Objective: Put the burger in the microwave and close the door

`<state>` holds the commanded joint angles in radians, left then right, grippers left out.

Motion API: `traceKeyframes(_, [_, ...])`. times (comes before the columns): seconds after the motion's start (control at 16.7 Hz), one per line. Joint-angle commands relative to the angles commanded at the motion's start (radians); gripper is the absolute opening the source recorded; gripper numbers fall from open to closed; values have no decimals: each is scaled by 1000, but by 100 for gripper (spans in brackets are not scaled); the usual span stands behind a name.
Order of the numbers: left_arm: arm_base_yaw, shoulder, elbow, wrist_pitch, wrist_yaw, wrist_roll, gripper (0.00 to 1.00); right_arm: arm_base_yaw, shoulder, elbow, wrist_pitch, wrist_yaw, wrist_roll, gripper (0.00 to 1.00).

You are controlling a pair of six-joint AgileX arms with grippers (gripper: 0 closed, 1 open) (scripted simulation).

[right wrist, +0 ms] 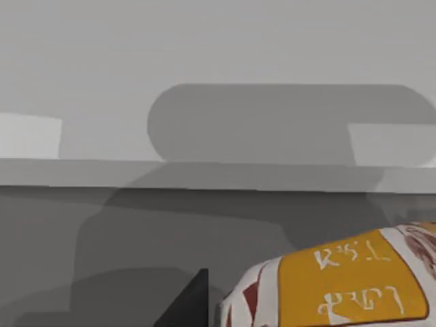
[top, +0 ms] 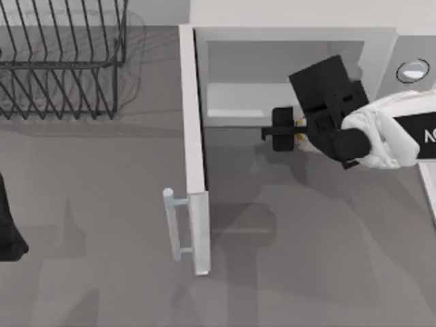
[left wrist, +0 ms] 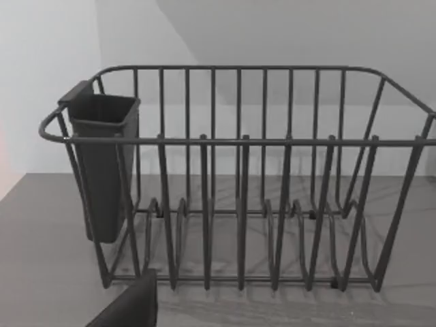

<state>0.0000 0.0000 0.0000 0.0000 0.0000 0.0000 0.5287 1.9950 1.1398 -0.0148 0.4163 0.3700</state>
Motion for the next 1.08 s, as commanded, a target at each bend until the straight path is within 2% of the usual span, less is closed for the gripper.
traceKeyframes(0.24, [0,0,0,0,0,0,100,69,153,44,355,119,-53,0])
traceKeyframes(0.48, [0,0,0,0,0,0,100,114,245,79,560,201,-83,0])
traceKeyframes(1.08, [0,0,0,0,0,0,100,120,270,105,592,217,-87,0])
